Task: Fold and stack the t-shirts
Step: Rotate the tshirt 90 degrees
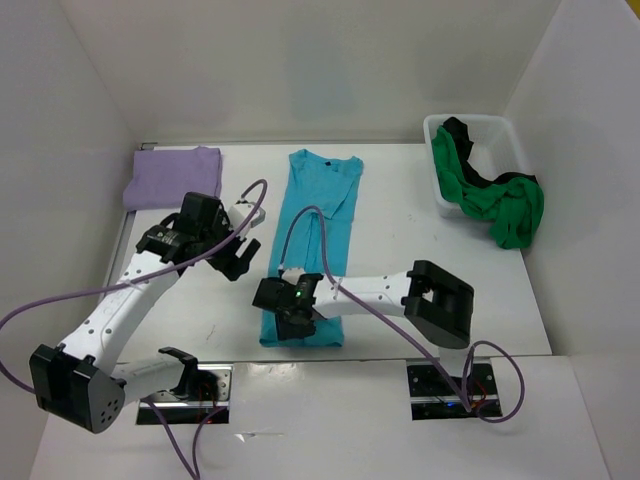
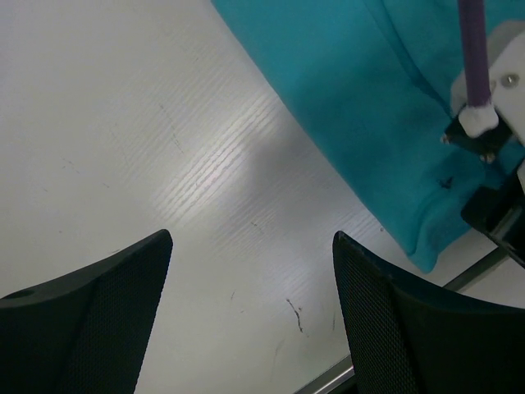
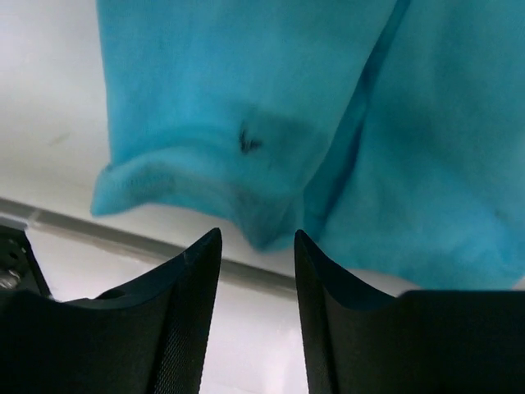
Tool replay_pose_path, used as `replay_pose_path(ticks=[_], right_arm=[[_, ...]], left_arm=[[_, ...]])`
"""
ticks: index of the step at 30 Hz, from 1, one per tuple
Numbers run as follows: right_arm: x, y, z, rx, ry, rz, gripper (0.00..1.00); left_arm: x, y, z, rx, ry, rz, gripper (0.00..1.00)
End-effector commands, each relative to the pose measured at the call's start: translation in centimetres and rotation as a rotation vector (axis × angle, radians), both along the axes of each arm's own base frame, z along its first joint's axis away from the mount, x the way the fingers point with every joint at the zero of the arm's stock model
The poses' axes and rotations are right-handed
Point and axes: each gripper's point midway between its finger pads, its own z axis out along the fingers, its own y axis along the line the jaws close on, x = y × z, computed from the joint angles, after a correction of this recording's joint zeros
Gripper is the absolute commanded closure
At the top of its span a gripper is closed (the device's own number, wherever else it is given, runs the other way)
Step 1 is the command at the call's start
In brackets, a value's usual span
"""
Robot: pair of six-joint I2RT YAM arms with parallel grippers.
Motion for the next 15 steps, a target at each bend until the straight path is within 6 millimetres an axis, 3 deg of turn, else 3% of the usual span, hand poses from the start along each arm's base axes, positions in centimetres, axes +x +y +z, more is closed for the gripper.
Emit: replay_pose_path(ticks=[1, 5, 9, 11, 15], right_arm=[[2.3, 0.8, 0.4, 0.078, -0.005, -0.038, 0.55], [2.8, 1.6, 1.3, 0.159, 0.000, -0.025, 0.80], [2.0, 2.4, 1.8, 0.205, 0.030, 0.033, 0.94], [1.3, 2.2, 1.8, 0.218, 0.057, 0.046, 0.99], [-0.2, 2.1, 2.9, 0.264, 0.109, 0.109, 1.00]], left_arm=[[0.4, -0.8, 1.7, -0.063, -0.055, 0.004, 0.14], [0.4, -0.7, 2.0, -0.066, -0.064, 0.004, 0.14], [0.4, -0.6, 2.0, -0.059, -0.067, 0.010, 0.14], [0.4, -0.6, 2.0, -0.059, -0.067, 0.010, 0.14], [0.3, -0.5, 1.8, -0.051, -0.060, 0.003, 0.14]])
